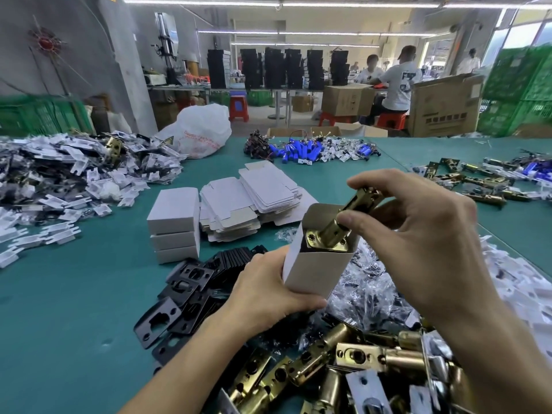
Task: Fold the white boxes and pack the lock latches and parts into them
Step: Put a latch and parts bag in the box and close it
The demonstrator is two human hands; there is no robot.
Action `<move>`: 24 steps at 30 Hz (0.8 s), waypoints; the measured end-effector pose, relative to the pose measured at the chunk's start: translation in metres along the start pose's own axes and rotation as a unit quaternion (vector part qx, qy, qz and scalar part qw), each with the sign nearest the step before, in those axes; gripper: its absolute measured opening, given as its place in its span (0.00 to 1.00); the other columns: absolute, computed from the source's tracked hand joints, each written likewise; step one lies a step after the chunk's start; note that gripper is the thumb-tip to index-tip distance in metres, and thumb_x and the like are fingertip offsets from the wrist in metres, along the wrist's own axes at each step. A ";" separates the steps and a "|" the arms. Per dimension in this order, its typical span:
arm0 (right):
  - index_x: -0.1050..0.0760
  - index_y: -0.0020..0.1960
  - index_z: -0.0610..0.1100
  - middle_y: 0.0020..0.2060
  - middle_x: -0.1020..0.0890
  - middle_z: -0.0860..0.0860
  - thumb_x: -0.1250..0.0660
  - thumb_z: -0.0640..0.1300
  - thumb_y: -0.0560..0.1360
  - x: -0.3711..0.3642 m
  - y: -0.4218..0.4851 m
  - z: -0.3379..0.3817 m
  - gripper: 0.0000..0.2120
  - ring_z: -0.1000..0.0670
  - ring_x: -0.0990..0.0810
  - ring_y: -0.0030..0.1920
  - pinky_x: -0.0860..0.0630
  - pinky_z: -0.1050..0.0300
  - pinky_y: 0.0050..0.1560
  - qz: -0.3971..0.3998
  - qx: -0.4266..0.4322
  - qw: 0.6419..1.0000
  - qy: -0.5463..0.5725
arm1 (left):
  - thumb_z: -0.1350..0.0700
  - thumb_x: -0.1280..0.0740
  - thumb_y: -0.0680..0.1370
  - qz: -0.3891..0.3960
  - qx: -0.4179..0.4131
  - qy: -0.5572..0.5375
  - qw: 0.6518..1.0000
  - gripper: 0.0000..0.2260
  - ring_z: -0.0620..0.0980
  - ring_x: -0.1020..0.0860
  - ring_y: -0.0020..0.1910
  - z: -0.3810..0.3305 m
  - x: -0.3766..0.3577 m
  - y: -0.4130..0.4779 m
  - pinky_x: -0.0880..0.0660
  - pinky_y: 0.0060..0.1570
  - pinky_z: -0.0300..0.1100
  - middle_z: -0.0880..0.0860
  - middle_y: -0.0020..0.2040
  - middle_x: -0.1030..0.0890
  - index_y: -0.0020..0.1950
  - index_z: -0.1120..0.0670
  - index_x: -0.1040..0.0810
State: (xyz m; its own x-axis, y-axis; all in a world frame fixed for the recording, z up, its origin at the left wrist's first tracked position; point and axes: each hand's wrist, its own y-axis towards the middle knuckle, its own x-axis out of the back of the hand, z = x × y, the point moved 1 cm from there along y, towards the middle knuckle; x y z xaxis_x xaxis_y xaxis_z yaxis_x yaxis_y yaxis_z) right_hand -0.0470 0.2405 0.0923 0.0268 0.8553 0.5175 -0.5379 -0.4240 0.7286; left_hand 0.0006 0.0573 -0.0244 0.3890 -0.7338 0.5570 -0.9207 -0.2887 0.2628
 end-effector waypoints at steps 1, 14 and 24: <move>0.20 0.57 0.50 0.43 0.17 0.53 0.25 0.48 0.69 -0.001 0.000 0.000 0.17 0.56 0.18 0.40 0.18 0.54 0.42 -0.011 -0.003 1.000 0.003 | 0.37 0.21 0.57 0.000 -0.005 0.005 1.000 0.25 0.40 0.19 0.44 -0.001 0.000 0.000 0.20 0.47 0.52 0.38 0.44 0.18 0.51 0.38 0.21; 0.17 0.49 0.55 0.39 0.21 0.66 0.26 0.44 0.73 -0.029 -0.009 -0.010 0.07 0.60 0.25 0.43 0.32 0.72 0.44 0.116 -0.003 0.993 0.013 | 0.33 0.23 0.64 0.068 -0.025 -0.086 0.994 0.23 0.43 0.19 0.43 -0.006 0.002 0.003 0.22 0.38 0.42 0.42 0.47 0.18 0.55 0.36 0.24; 0.17 0.53 0.56 0.44 0.20 0.57 0.37 0.52 0.80 -0.039 -0.012 -0.005 0.10 0.53 0.29 0.48 0.33 0.57 0.51 0.200 -0.009 0.977 -0.078 | 0.62 0.24 0.72 0.079 -0.043 -0.250 0.964 0.12 0.43 0.25 0.34 -0.011 -0.004 0.001 0.26 0.36 0.39 0.44 0.35 0.22 0.40 0.45 0.20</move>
State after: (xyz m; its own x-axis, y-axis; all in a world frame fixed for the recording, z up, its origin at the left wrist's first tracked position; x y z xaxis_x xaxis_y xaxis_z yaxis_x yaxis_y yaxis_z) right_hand -0.0456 0.2131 0.0613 -0.0612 0.5666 0.8217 -0.5460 -0.7081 0.4477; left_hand -0.0015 0.0665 -0.0174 0.1612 -0.9751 0.1522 -0.9524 -0.1134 0.2828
